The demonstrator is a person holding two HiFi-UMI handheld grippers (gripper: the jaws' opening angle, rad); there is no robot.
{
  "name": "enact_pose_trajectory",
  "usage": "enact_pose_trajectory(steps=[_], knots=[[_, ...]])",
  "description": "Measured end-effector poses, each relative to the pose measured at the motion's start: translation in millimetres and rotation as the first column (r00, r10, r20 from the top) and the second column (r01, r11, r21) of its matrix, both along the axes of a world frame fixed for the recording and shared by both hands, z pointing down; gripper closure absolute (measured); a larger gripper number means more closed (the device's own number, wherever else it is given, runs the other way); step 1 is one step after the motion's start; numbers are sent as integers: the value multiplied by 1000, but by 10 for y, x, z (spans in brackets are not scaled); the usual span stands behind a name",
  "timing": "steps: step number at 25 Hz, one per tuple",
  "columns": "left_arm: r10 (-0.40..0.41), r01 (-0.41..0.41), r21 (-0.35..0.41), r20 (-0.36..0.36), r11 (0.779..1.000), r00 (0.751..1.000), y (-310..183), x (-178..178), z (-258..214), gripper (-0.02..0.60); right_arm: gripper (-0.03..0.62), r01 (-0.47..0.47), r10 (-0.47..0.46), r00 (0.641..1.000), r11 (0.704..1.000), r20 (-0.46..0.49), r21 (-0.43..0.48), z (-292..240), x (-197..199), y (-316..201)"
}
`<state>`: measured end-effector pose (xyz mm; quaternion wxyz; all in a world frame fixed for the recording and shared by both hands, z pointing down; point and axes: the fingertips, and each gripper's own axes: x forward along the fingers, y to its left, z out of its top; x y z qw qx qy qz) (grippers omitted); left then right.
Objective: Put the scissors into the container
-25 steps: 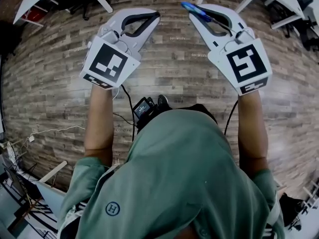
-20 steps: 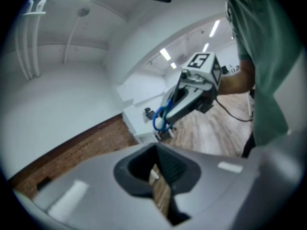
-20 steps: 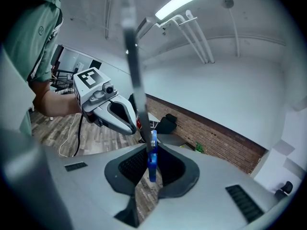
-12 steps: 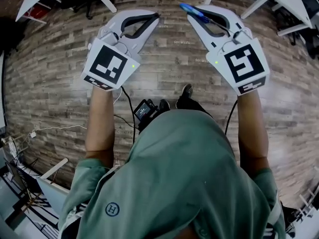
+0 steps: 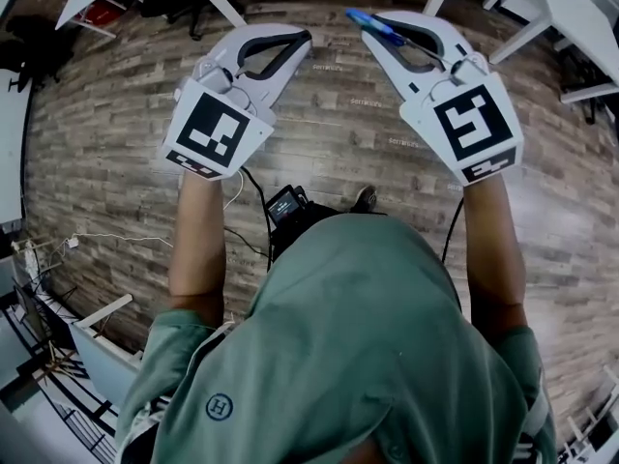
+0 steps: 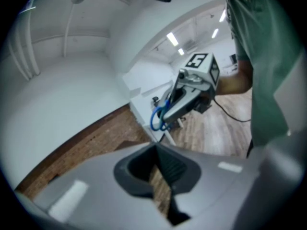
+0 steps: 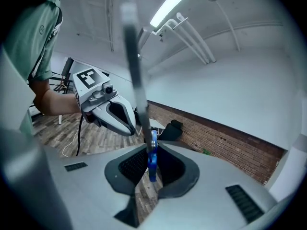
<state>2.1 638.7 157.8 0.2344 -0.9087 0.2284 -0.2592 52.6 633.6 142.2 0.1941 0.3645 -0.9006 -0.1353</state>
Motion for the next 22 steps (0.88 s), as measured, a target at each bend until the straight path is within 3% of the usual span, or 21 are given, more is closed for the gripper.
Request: enact_pose_trajectory(steps=[9, 14, 22], knots=[[5, -5, -6, 35, 1000, 999, -338, 434, -3, 580, 549, -14, 15, 999, 1000, 42, -4, -2, 486, -372], [34, -33, -25, 36, 999, 999, -489, 505, 35, 580, 549, -42, 43, 998, 999, 42, -24, 25, 546, -503], [86, -86, -28, 9, 996, 996, -1161, 536, 100, 580, 549, -92, 93, 995, 995, 19, -33, 83, 550, -1153]])
